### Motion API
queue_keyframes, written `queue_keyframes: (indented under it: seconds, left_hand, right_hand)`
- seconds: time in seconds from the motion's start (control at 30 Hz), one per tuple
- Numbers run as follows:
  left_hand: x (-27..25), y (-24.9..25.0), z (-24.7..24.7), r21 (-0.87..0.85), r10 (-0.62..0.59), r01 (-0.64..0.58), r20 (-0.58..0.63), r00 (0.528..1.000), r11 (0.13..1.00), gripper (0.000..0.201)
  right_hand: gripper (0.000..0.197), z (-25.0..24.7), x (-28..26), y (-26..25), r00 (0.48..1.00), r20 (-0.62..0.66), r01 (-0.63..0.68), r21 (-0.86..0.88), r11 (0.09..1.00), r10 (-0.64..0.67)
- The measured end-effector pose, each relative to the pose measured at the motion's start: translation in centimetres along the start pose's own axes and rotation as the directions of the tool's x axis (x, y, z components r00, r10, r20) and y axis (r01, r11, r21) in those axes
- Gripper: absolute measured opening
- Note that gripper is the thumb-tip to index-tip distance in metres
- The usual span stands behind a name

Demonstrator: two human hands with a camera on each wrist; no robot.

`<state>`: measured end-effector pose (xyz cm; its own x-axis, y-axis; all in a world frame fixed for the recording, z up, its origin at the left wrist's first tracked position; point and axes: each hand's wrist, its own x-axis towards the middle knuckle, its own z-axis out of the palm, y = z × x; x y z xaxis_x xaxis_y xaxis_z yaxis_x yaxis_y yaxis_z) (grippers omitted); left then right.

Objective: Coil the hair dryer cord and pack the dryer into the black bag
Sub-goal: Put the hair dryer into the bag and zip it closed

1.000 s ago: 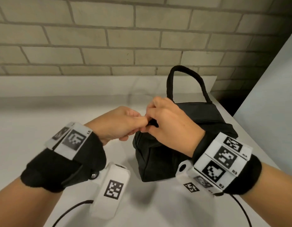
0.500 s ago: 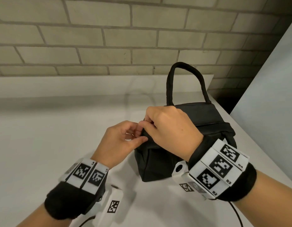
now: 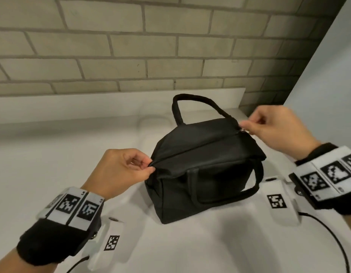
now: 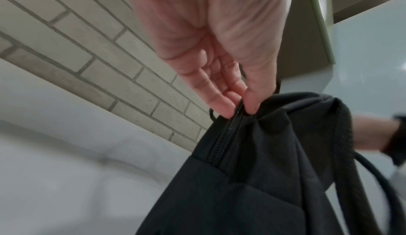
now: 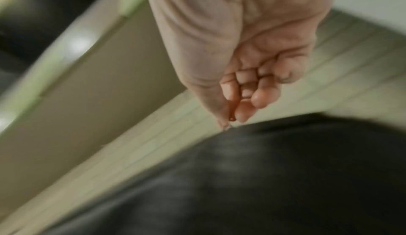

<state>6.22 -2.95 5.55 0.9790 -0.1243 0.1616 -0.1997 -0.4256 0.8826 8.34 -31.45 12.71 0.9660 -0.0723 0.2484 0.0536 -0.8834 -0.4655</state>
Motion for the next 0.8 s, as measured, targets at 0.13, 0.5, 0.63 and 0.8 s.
queue_keyframes:
  seconds: [0.13, 0.5, 0.63, 0.8]
  left_hand:
    - [0.3, 0.6, -0.6, 0.039, -0.007, 0.007, -0.001, 1.0, 0.999, 0.023]
    - [0.2, 9.2, 9.3, 0.626, 0.533, -0.614, 0.348, 0.771, 0.481, 0.036]
    - [1.6, 9.2, 10.4, 0.648, 0.479, -0.55, 0.308, 0.822, 0.527, 0.016]
    - [3.1, 9.1, 9.9, 0.534, 0.428, -0.435, 0.144, 0.892, 0.725, 0.022]
  right_hand:
    - [0.022, 0.9, 0.0, 4.5, 0.945, 0.144, -0.328, 0.428, 0.842, 0.294]
    - [0.014, 1.3, -0.5, 4.0, 0.961, 0.139, -0.271, 0.663, 0.698, 0.241]
    - [0.011, 1.2, -0.4, 5.0, 0.97, 0.078, -0.235, 0.542, 0.807, 0.231]
    - [0.012, 1.8, -0.3, 7.7, 0.911, 0.156, -0.401, 0.55, 0.732, 0.382]
